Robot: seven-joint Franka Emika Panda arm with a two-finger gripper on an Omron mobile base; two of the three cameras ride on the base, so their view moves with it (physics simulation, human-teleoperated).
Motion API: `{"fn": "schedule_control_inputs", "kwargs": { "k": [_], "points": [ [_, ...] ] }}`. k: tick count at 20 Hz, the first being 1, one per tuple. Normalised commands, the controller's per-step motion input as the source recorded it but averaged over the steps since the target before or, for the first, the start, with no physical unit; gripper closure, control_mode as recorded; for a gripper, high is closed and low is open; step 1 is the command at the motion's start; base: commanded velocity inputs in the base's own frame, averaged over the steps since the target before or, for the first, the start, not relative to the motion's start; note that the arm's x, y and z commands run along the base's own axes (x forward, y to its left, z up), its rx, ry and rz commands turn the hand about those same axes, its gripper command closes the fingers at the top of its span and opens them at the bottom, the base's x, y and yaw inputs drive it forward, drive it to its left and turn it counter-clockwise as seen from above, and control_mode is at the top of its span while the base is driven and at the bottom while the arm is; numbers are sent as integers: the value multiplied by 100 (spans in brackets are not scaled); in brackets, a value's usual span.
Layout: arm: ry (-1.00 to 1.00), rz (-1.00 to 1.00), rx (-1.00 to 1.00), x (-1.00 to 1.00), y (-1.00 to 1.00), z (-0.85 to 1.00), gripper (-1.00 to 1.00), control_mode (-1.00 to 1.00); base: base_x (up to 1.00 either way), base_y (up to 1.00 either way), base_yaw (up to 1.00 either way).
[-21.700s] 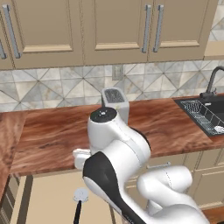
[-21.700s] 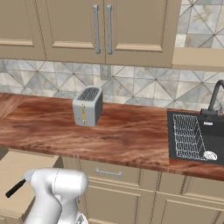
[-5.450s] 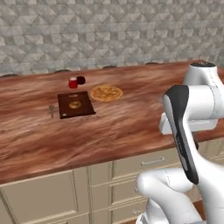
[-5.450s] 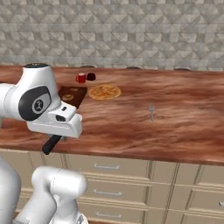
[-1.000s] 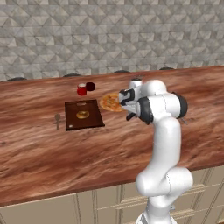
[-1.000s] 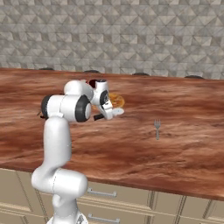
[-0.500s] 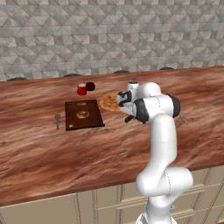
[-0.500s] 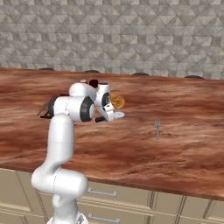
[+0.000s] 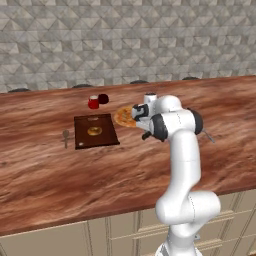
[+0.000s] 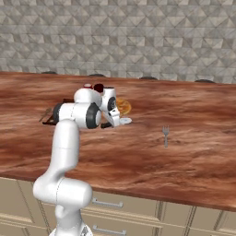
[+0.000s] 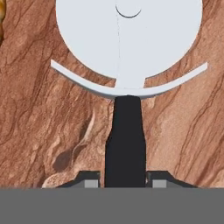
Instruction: Take the pizza cutter from the drawer on the left and place it on the dining counter for cutting.
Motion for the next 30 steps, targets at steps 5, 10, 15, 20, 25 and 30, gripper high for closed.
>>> {"fn": "schedule_control_inputs", "kwargs": {
  "k": [5, 10, 15, 20, 25, 30],
  "points": [
    [0, 0, 0, 32, 0, 0, 100, -100, 0, 0, 0],
    [0, 0, 0, 30, 0, -3, 100, -100, 0, 0, 0],
    [7, 0, 0, 5, 0, -3, -100, -100, 0, 0, 0],
    [2, 0, 0, 2, 0, 0, -100, -100, 0, 0, 0],
    [0, 0, 0, 0, 0, 31, -100, -100, 0, 0, 0],
    [0, 0, 0, -41, -1, 67, -100, -100, 0, 0, 0]
  ]
}}
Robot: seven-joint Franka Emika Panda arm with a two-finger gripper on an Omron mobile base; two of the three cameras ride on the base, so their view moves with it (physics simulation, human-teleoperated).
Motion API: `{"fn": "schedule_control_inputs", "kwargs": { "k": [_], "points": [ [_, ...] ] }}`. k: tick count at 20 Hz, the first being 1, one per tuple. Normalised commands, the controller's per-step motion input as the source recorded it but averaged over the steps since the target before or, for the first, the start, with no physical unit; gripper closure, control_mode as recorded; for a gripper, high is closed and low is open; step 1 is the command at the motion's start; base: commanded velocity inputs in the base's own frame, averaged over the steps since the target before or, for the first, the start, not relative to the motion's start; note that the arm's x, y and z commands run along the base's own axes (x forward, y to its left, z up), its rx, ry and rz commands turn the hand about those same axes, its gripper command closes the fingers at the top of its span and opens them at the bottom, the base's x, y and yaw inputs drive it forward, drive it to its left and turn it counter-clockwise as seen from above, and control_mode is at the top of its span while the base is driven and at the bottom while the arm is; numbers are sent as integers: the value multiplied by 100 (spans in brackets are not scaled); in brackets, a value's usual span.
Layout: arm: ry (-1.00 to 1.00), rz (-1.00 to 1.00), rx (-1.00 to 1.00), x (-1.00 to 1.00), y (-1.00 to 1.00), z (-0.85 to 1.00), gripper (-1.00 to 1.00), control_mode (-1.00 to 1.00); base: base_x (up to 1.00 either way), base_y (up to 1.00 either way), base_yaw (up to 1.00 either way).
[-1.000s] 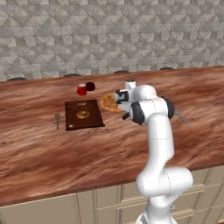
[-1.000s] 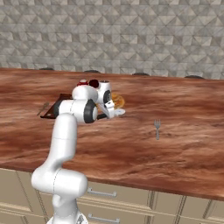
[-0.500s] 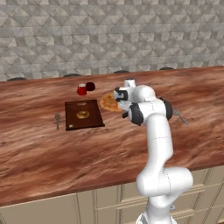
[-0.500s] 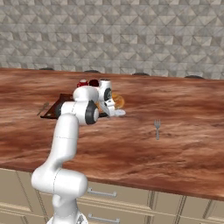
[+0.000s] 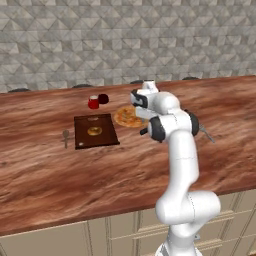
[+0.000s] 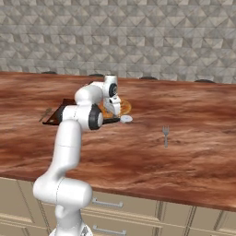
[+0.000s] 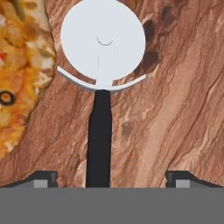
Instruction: Take the pizza cutter from the drawer on the left and place it on the dining counter for cutting.
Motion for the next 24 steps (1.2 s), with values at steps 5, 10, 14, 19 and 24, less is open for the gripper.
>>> {"fn": "schedule_control_inputs", "kwargs": {
  "k": [5, 10, 14, 19, 24],
  "points": [
    [0, 0, -1, -97, 0, 22, -100, -100, 0, 0, 0],
    [-1, 2, 0, -100, 0, 4, -100, -100, 0, 0, 0],
    [-13, 15, -1, -100, 0, 11, -100, -100, 0, 0, 0],
    [-15, 18, 0, -100, 0, 35, -100, -100, 0, 0, 0],
    [-13, 18, 0, -100, 0, 49, -100, -100, 0, 0, 0]
  ]
}}
